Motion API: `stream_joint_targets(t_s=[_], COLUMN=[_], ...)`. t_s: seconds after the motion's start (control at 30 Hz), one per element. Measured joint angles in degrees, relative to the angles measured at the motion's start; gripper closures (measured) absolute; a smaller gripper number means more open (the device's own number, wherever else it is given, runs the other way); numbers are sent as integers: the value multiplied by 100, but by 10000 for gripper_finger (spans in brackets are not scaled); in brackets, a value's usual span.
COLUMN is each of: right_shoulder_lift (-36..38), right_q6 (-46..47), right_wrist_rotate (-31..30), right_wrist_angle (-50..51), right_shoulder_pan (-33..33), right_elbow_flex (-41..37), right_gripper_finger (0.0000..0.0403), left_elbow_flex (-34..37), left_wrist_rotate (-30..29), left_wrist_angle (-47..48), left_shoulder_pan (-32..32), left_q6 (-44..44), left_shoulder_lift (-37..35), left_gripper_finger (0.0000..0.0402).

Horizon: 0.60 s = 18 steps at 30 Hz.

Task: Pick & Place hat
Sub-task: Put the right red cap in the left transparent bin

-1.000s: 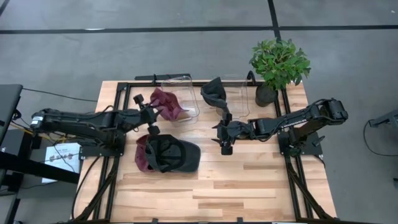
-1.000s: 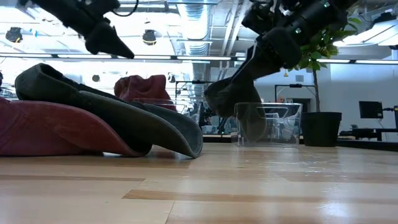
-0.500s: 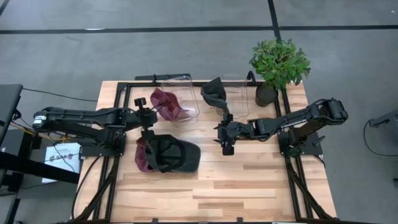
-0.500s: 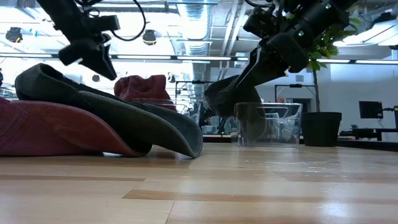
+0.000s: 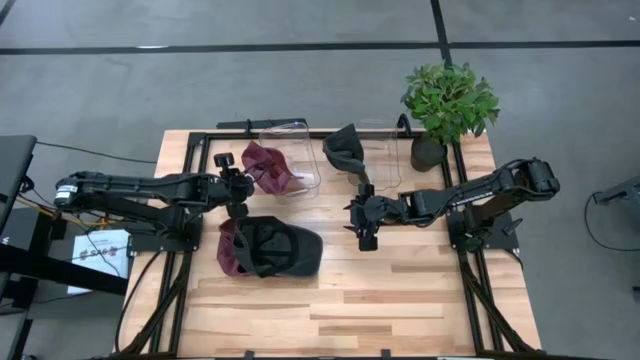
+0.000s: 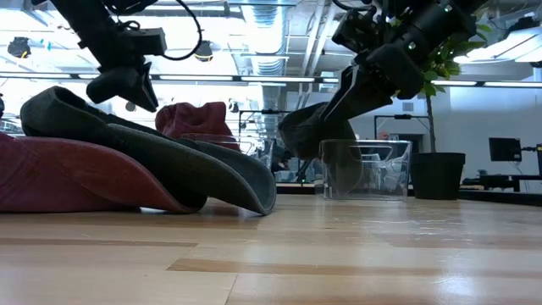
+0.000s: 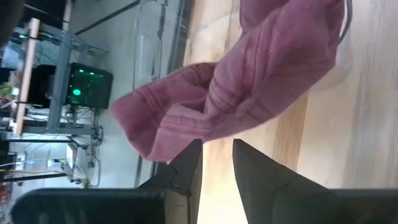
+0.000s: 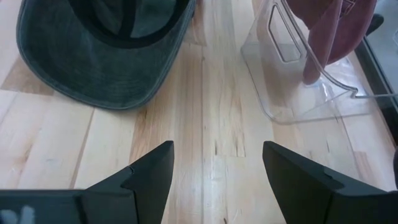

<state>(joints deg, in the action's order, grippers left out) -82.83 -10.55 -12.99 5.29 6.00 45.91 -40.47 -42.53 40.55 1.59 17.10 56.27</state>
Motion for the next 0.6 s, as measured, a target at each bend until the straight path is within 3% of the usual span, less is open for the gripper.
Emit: stream_joint_targets(t_s=[0.23,0.6], right_shoulder_lift=[0,0], right_q6=[0,0], right_wrist_rotate=[0,-2], right_wrist_angle=[3,9], right_shoulder_pan=[0,0], right_elbow_flex=[0,0], right_gripper_finger=[163,163], left_elbow_flex=[0,2], left_wrist_rotate=[56,99], left_wrist_angle=[76,-12], left_shoulder_pan=[389,365], left_q6=[218,659], left_shoulder_lift=[11,11], left_gripper_finger=[321,325])
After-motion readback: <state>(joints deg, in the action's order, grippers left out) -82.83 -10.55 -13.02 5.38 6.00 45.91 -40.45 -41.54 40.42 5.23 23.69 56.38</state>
